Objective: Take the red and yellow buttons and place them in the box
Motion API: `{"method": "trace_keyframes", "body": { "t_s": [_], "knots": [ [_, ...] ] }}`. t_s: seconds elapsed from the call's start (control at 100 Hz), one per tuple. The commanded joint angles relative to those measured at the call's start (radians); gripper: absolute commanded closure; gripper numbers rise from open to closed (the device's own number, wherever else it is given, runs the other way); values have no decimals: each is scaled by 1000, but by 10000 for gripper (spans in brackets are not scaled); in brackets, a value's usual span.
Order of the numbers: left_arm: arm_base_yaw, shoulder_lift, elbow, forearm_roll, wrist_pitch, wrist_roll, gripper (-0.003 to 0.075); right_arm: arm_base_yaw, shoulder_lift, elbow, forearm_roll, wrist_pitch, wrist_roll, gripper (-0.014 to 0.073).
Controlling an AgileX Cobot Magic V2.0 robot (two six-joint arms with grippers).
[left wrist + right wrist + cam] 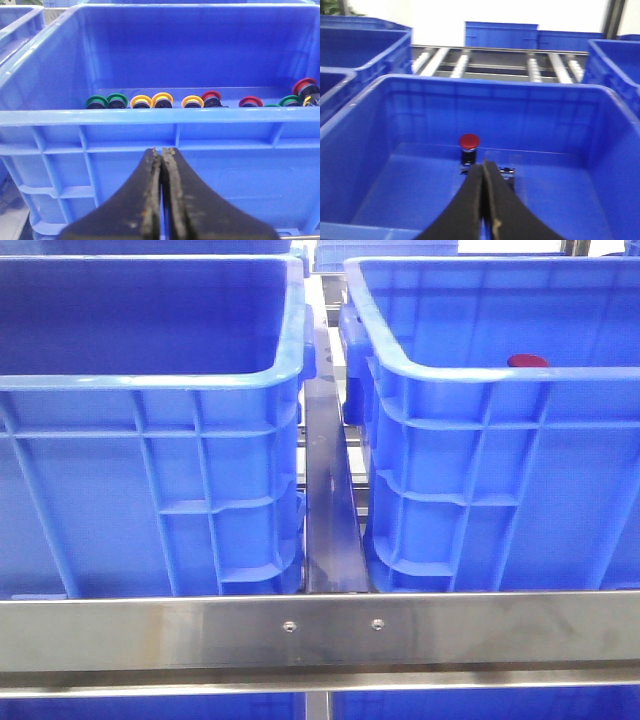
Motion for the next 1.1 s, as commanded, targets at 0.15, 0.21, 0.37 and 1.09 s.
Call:
{"method": "trace_keyframes", "body": {
  "t_s": [0.15, 0.21, 0.37, 1.09],
  "knots": [
    [0, -30, 54, 2, -76, -11, 740, 19, 3, 0, -559, -215, 574, 664],
    [0, -30, 54, 2, -76, -11, 740, 19, -12, 32, -582, -274, 606, 664],
    [0, -30, 54, 2, -76, -11, 740, 14, -62, 144, -582, -365, 611, 664],
    [0, -30, 54, 2, -70, -11, 740, 9, -290, 304, -673, -170, 622, 664]
  ]
}}
